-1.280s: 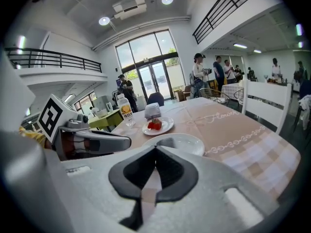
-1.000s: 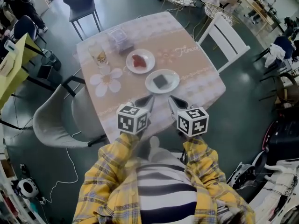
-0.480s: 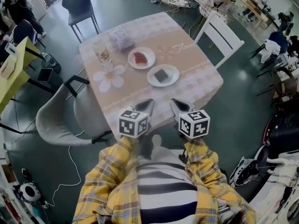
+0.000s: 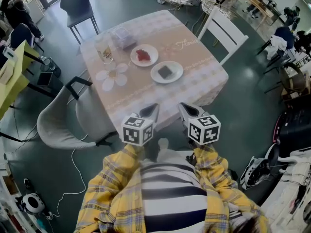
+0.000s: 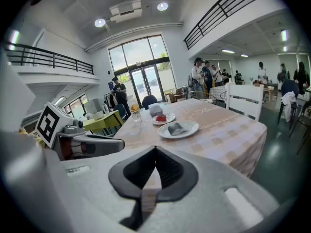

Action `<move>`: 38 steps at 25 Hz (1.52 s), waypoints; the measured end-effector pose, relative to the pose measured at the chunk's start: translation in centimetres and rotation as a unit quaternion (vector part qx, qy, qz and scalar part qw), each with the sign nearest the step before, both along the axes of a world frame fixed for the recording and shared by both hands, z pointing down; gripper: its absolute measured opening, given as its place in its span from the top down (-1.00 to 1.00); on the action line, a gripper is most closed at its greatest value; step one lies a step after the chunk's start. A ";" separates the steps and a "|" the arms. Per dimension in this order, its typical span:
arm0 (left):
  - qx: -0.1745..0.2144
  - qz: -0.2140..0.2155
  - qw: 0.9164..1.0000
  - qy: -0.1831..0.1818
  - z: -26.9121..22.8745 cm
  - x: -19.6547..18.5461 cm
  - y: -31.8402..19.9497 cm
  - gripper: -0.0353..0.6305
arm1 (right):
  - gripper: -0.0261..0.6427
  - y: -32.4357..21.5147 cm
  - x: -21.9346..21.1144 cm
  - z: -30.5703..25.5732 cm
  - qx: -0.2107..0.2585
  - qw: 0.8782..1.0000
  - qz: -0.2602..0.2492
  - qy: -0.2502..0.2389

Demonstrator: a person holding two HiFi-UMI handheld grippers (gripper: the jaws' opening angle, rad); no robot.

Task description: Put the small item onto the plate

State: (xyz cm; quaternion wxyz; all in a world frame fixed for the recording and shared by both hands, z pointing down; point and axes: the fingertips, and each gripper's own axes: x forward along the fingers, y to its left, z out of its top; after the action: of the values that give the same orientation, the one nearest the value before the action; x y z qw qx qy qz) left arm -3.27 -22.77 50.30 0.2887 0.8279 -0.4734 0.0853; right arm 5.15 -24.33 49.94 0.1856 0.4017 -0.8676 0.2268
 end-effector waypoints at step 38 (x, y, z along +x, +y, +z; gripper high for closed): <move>0.012 0.018 1.000 0.014 0.5 -1.6 5.0 0.90 | 0.93 6.4 1.5 1.6 -0.004 0.998 0.058 -0.005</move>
State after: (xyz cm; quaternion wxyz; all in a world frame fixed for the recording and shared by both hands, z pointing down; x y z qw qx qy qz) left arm -4.84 -17.82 50.81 0.2840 0.8407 -0.4552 0.0733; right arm 6.63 -17.90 51.49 0.1695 0.4491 -0.8430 0.2428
